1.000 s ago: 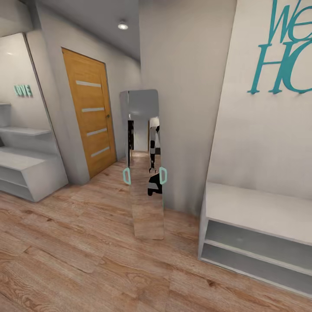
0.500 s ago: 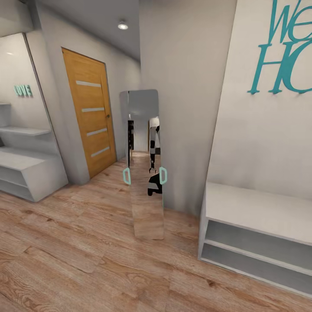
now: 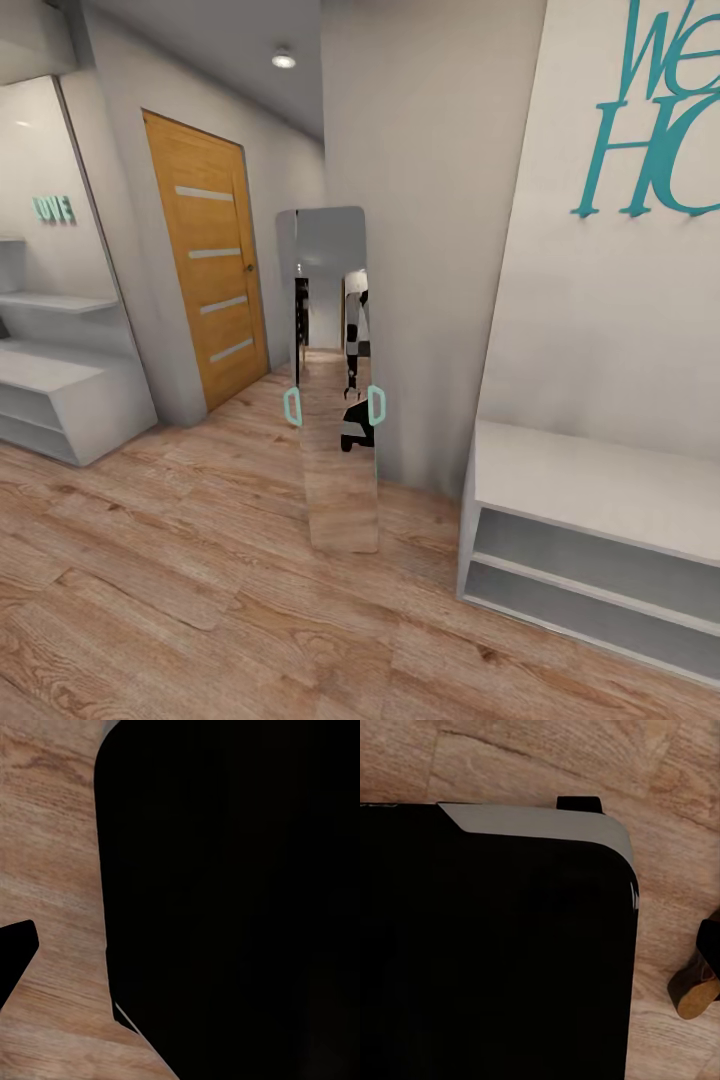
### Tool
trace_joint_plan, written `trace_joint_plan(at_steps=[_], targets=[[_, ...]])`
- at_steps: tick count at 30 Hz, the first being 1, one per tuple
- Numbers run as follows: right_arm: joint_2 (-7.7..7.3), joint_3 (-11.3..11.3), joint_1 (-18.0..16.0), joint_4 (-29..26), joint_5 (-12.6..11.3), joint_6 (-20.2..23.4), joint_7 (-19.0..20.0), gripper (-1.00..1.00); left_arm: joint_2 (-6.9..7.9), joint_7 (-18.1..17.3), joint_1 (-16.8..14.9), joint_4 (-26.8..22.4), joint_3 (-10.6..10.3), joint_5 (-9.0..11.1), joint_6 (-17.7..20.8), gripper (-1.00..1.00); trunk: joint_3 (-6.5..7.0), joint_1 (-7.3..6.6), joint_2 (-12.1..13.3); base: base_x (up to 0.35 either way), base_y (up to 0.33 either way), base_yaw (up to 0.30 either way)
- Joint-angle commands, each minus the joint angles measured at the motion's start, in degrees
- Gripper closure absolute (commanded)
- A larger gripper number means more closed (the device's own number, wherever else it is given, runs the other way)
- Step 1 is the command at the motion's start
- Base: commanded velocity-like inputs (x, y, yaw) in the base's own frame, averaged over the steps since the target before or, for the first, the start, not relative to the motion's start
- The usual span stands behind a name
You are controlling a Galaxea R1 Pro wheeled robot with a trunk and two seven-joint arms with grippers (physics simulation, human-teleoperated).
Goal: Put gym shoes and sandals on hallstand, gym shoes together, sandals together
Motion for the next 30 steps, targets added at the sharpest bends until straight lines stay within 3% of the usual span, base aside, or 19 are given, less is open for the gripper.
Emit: trace_joint_plan(at_steps=[1,4,13,14,15,22,30], targets=[[-0.01,0.0,0.0,-0.1,0.0,0.0,0.0,-1.0,0.0,0.0,0.0,-0.1,0.0,0.0,0.0,-1.0,-0.05,0.0,0.0,0.0,0.0,0.0],[-0.03,0.0,0.0,-0.1,0.0,-0.3,0.0,-1.0,0.08,0.1,0.0,-0.2,0.0,0.0,-0.1,-1.0,-0.05,0.0,0.0,0.0,0.0,0.0],[-0.83,-0.2,0.0,-2.4,0.0,-3.2,-0.1,-1.0,2.24,0.6,-0.7,-3.1,0.0,-0.2,-0.3,-1.0,-0.05,0.0,0.0,0.0,0.0,0.0],[-1.46,-0.3,0.0,-3.6,0.0,-16.8,-0.1,-1.0,3.28,0.7,-0.7,-9.0,0.0,-0.3,-3.1,-1.0,-0.05,0.0,0.0,0.0,0.0,0.0],[-1.65,-0.3,0.0,-4.5,0.0,-18.1,-0.1,-1.0,3.44,0.8,-0.7,-9.3,0.1,-0.4,-5.0,-1.0,-0.05,0.0,0.0,0.0,0.0,0.0],[-2.47,-0.5,-0.1,-11.7,0.0,-22.5,-0.1,-1.0,3.83,1.0,-1.8,-10.5,0.2,-0.1,-17.3,-1.0,-0.05,0.0,0.0,0.0,0.0,0.0],[-2.59,-0.5,-0.1,-17.2,-0.1,-23.1,-0.1,-1.0,3.39,1.0,-5.9,-10.8,0.4,0.2,-20.2,-1.0,-0.05,0.0,0.0,0.0,0.0,0.0]])
